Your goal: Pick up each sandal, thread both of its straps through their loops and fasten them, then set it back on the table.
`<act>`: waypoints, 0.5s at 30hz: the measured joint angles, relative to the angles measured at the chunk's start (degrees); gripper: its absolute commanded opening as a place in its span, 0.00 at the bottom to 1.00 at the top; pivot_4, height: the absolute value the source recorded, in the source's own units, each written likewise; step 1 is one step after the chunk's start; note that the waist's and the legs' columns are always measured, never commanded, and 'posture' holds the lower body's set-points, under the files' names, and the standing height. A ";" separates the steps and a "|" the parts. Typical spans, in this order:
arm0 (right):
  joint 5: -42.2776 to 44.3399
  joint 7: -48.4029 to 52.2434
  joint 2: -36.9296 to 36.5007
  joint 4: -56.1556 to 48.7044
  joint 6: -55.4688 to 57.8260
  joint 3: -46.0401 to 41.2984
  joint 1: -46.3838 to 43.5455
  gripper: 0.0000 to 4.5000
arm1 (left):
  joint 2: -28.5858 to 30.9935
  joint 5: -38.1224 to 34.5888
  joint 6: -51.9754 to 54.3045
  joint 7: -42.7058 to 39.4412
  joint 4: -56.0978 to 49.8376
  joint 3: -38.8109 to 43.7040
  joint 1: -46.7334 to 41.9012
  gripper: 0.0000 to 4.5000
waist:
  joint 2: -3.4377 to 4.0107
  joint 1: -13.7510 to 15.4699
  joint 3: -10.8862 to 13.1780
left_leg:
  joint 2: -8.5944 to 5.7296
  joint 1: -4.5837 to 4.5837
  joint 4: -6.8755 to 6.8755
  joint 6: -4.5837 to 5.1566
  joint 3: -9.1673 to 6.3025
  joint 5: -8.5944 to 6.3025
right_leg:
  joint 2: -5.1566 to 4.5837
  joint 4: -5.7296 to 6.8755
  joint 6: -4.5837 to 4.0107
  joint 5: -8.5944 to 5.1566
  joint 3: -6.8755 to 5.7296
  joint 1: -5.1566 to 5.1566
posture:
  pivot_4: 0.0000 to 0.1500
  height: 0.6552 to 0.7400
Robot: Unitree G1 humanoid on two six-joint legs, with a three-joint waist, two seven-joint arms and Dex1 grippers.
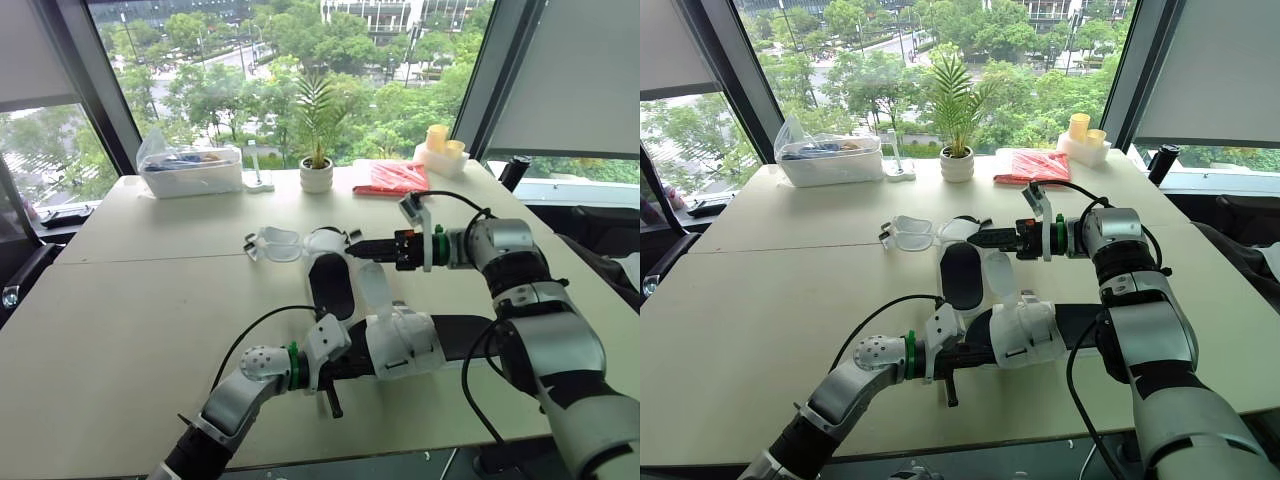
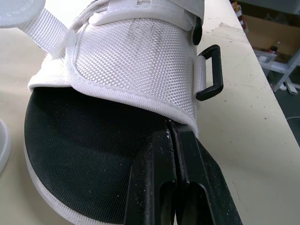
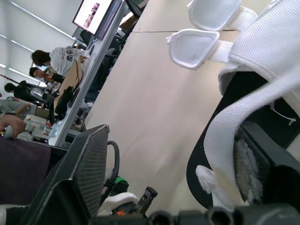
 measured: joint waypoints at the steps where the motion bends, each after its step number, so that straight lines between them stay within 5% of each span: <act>1: 0.01 0.13 0.00 0.00 -0.05 -0.15 -0.14 0.47 | -0.01 -0.02 0.01 0.01 0.00 0.00 0.01 0.00 | 0.00 0.01 0.00 | 0.00 0.00 0.00 0.00 0.00 0.00 | 0.00 0.00 0.00 0.00 0.00 0.00 | 1.00 1.00; 5: 0.04 0.45 -0.01 -0.01 0.08 -0.52 -0.18 0.01 | -0.04 -0.03 0.01 0.05 0.00 0.00 0.02 0.00 | 0.00 0.00 0.00 | 0.00 0.00 0.00 0.00 0.00 0.00 | 0.00 0.00 0.00 0.00 0.00 0.00 | 1.00 1.00; 10: 0.32 1.06 -0.41 -2.72 1.74 -0.72 -0.05 0.01 | -0.17 -0.05 0.07 0.09 0.01 0.00 0.02 0.00 | 0.00 0.04 0.00 | -0.01 -0.01 0.00 0.00 0.00 0.00 | -0.01 0.00 0.00 0.00 0.00 -0.01 | 1.00 1.00; 15: 4.84 2.28 -5.54 -21.73 8.38 -0.70 6.52 0.01 | -0.44 -0.11 0.19 0.11 0.01 -0.02 0.12 0.00 | 0.00 0.23 0.00 | -0.02 -0.07 -0.01 0.00 -0.03 -0.01 | -0.04 -0.05 0.00 0.00 -0.02 -0.02 | 1.00 1.00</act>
